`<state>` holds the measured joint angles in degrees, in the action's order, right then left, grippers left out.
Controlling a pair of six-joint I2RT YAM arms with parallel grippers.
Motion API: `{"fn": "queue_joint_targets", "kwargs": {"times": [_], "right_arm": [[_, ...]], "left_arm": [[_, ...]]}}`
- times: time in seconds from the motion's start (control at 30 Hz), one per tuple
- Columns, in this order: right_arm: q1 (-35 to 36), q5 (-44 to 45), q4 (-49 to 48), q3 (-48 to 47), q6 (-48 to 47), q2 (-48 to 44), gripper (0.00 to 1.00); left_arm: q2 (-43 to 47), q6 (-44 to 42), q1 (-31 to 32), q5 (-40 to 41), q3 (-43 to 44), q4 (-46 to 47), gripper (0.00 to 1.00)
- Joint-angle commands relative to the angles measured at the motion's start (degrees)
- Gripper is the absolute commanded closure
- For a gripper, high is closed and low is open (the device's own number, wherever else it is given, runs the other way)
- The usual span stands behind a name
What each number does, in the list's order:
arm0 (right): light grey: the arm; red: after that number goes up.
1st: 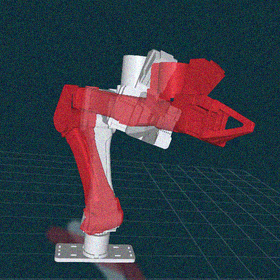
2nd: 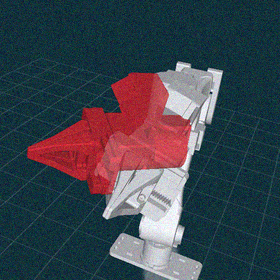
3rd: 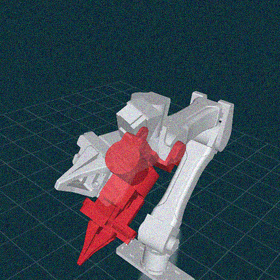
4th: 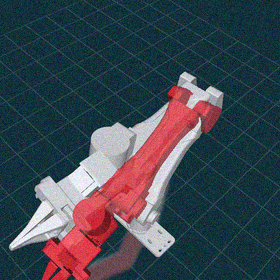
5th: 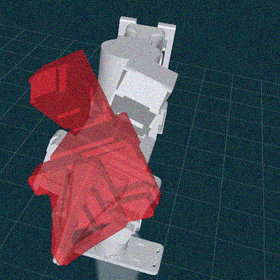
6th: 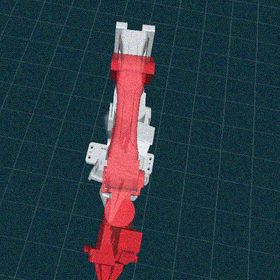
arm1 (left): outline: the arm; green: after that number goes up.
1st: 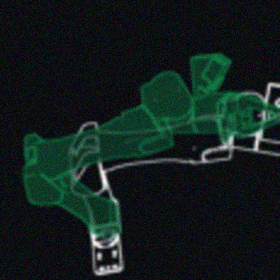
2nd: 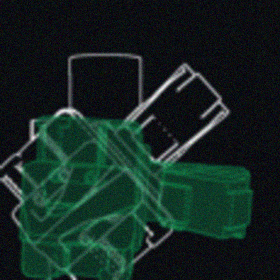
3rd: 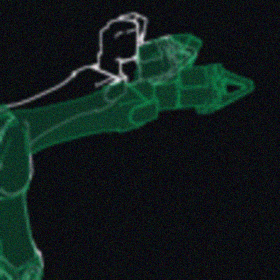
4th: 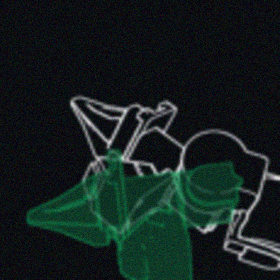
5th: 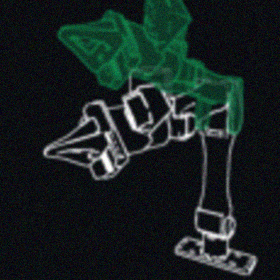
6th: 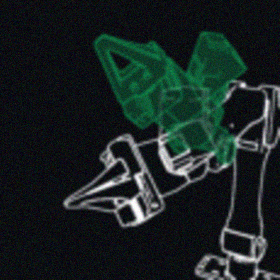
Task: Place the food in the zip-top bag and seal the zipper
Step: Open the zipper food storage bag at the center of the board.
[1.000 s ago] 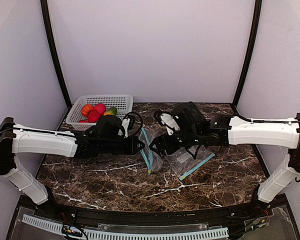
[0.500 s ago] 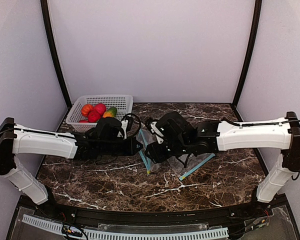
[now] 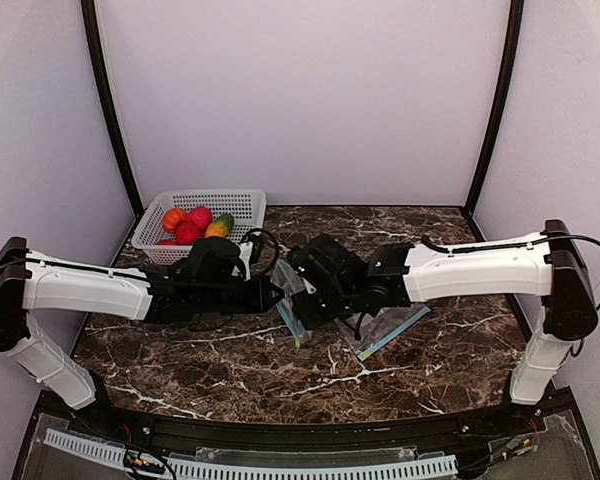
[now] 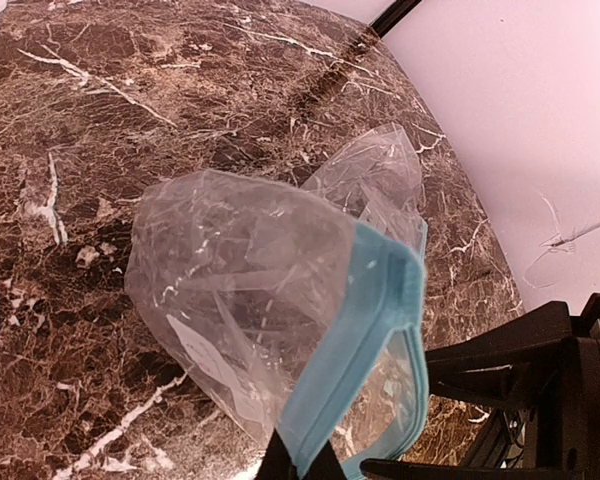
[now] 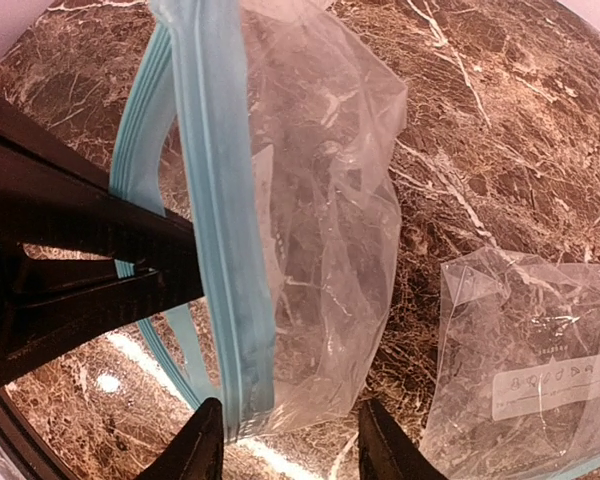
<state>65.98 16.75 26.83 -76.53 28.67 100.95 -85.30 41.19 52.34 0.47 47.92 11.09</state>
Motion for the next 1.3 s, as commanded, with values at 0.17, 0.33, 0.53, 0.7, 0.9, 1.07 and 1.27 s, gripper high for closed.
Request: {"fn": "queue_joint_targets", "kwargs": {"times": [0.17,0.33,0.53,0.7,0.9,1.07,1.27], "right_arm": [[0.44,3.98,0.48,-1.95,2.03,1.63,0.66],[0.29,3.96,-0.02,-2.07,1.90,2.00,0.79],[-0.19,3.66,-0.35,-2.14,1.67,2.11,0.94],[-0.26,2.37,-2.48,-1.01,-0.24,0.90,1.00],[-0.24,0.93,-4.64,0.77,-2.92,-0.81,1.00],[-0.27,0.96,-4.42,0.60,-3.69,-0.63,1.00],[-0.23,0.88,-4.33,0.36,-4.07,-0.63,1.00]], "left_arm": [[2.77,0.16,-0.09,-0.29,-1.84,0.86,0.99],[3.46,0.51,-0.10,-2.73,-3.76,1.73,0.99],[4.11,1.16,-0.12,-4.42,-6.21,3.31,0.99],[4.61,1.09,-0.09,-4.03,-7.49,3.16,0.99],[6.11,-1.34,-0.12,-2.58,-6.75,1.01,0.83],[9.31,-7.51,-0.25,1.23,-3.78,-4.70,0.52],[13.32,-13.67,-1.58,6.91,-0.06,-16.43,0.33]]}}
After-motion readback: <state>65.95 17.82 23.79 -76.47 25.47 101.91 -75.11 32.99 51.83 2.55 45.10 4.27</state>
